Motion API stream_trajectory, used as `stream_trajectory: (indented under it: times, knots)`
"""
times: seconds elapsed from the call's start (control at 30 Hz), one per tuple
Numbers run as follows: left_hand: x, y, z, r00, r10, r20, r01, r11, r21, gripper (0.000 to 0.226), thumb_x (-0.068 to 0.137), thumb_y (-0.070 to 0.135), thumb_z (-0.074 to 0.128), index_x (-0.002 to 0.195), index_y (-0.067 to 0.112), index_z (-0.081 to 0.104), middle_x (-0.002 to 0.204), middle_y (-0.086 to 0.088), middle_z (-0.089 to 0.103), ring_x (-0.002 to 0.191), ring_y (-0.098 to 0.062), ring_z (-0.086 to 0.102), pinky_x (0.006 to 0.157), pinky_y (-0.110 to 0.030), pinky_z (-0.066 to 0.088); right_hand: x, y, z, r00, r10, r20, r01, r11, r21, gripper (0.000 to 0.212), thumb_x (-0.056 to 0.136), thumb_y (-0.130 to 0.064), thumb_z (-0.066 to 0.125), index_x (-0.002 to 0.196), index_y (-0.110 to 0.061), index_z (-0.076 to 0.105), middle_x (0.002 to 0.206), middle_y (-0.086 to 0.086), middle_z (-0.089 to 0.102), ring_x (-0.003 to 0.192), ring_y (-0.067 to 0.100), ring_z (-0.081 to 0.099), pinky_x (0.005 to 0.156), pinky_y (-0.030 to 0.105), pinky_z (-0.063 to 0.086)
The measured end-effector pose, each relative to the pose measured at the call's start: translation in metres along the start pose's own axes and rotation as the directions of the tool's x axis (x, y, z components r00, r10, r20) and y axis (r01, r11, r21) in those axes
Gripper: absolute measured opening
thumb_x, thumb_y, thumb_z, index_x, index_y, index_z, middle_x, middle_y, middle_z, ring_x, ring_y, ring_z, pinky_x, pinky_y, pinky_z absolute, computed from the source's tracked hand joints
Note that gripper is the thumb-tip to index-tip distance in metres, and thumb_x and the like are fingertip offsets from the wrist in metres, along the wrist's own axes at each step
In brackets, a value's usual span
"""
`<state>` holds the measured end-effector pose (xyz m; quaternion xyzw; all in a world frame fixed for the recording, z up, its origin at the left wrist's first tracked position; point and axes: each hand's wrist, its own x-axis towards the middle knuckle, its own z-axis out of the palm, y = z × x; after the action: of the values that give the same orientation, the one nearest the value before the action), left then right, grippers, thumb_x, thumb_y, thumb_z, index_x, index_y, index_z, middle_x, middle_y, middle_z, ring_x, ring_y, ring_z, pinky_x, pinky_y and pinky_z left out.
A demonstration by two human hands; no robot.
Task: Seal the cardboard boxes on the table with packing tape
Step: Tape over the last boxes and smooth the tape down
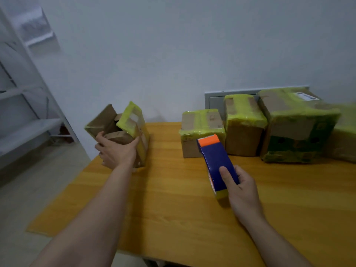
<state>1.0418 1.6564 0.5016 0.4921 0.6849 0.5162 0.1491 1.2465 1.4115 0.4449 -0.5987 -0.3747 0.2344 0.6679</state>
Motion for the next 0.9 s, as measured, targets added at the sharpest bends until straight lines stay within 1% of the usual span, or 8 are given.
stream_trajectory:
  times: [0.17, 0.37, 0.47, 0.6, 0.7, 0.77, 0.83, 0.9]
  knots:
    - [-0.001, -0.004, -0.024, 0.989, 0.108, -0.098, -0.117, 0.989, -0.091, 0.101, 0.058, 0.056, 0.093, 0.14, 0.03, 0.039, 0.145, -0.003, 0.05, 0.131, -0.029, 0.054, 0.103, -0.047, 0.048, 0.004, 0.003, -0.001, 1.0, -0.003, 0.01, 0.002, 1.0, 0.011, 0.041, 0.085, -0.058, 0.055, 0.099, -0.022, 0.068, 0.092, -0.001, 0.073, 0.084, 0.016, 0.068, 0.077, 0.038, 0.054]
    - [-0.025, -0.008, -0.082, 0.949, 0.286, -0.131, -0.311, 0.914, -0.261, 0.102, 0.059, 0.052, 0.096, 0.14, 0.032, 0.037, 0.145, 0.004, 0.051, 0.131, -0.015, 0.052, 0.105, -0.034, 0.047, 0.002, 0.0, -0.002, 0.999, 0.024, 0.024, -0.024, 0.999, 0.023, 0.038, 0.088, -0.059, 0.051, 0.106, -0.029, 0.066, 0.1, -0.006, 0.073, 0.088, 0.003, 0.068, 0.079, 0.031, 0.053]
    - [-0.048, -0.011, -0.106, 0.936, 0.348, -0.047, -0.341, 0.866, -0.365, 0.1, 0.063, 0.045, 0.097, 0.138, 0.024, 0.035, 0.136, 0.004, 0.049, 0.124, -0.013, 0.053, 0.097, -0.022, 0.047, -0.003, -0.004, -0.002, 1.0, 0.003, -0.019, -0.003, 0.999, 0.041, 0.035, 0.09, -0.057, 0.05, 0.106, -0.029, 0.065, 0.102, -0.006, 0.073, 0.09, 0.005, 0.068, 0.079, 0.03, 0.053]
    - [-0.07, -0.017, -0.117, 0.912, 0.363, 0.194, -0.202, 0.805, -0.558, 0.096, 0.061, 0.046, 0.093, 0.13, 0.028, 0.029, 0.137, -0.001, 0.049, 0.12, -0.013, 0.058, 0.091, -0.032, 0.057, -0.013, -0.019, -0.006, 0.978, -0.084, -0.192, 0.107, 0.988, 0.109, 0.027, 0.094, -0.049, 0.049, 0.098, -0.027, 0.065, 0.093, -0.006, 0.072, 0.079, 0.002, 0.066, 0.067, 0.02, 0.049]
    - [-0.084, -0.015, -0.118, 0.863, 0.384, 0.328, -0.121, 0.788, -0.604, 0.095, 0.058, 0.039, 0.091, 0.127, 0.029, 0.026, 0.13, 0.006, 0.05, 0.115, -0.007, 0.059, 0.087, -0.031, 0.058, -0.019, -0.041, -0.021, 0.94, -0.19, -0.283, 0.254, 0.945, 0.208, 0.031, 0.101, -0.038, 0.051, 0.096, -0.012, 0.067, 0.079, -0.003, 0.068, 0.069, 0.007, 0.061, 0.058, 0.016, 0.047]
    - [-0.089, -0.017, -0.117, 0.828, 0.42, 0.371, -0.123, 0.782, -0.611, 0.095, 0.058, 0.031, 0.092, 0.126, 0.028, 0.026, 0.128, 0.01, 0.05, 0.114, -0.007, 0.06, 0.088, -0.031, 0.057, -0.022, -0.061, -0.036, 0.926, -0.255, -0.279, 0.327, 0.91, 0.254, 0.032, 0.097, -0.031, 0.05, 0.084, -0.006, 0.065, 0.067, -0.001, 0.06, 0.061, 0.013, 0.053, 0.052, 0.02, 0.041]
    - [-0.094, -0.021, -0.12, 0.789, 0.451, 0.418, -0.109, 0.772, -0.627, 0.094, 0.058, 0.025, 0.091, 0.126, 0.028, 0.025, 0.13, 0.003, 0.053, 0.114, -0.011, 0.064, 0.086, -0.029, 0.058, -0.026, -0.083, -0.048, 0.927, -0.309, -0.211, 0.359, 0.893, 0.271, 0.033, 0.096, -0.027, 0.049, 0.071, -0.008, 0.06, 0.058, 0.0, 0.051, 0.055, 0.015, 0.044, 0.049, 0.024, 0.035]
    - [-0.097, -0.024, -0.122, 0.745, 0.483, 0.459, -0.097, 0.76, -0.643, 0.094, 0.057, 0.02, 0.089, 0.126, 0.029, 0.026, 0.134, -0.005, 0.056, 0.111, -0.013, 0.067, 0.086, -0.031, 0.058, -0.029, -0.101, -0.056, 0.93, -0.343, -0.134, 0.368, 0.888, 0.276, 0.034, 0.096, -0.025, 0.05, 0.067, -0.011, 0.063, 0.057, 0.001, 0.052, 0.054, 0.016, 0.045, 0.05, 0.024, 0.035]
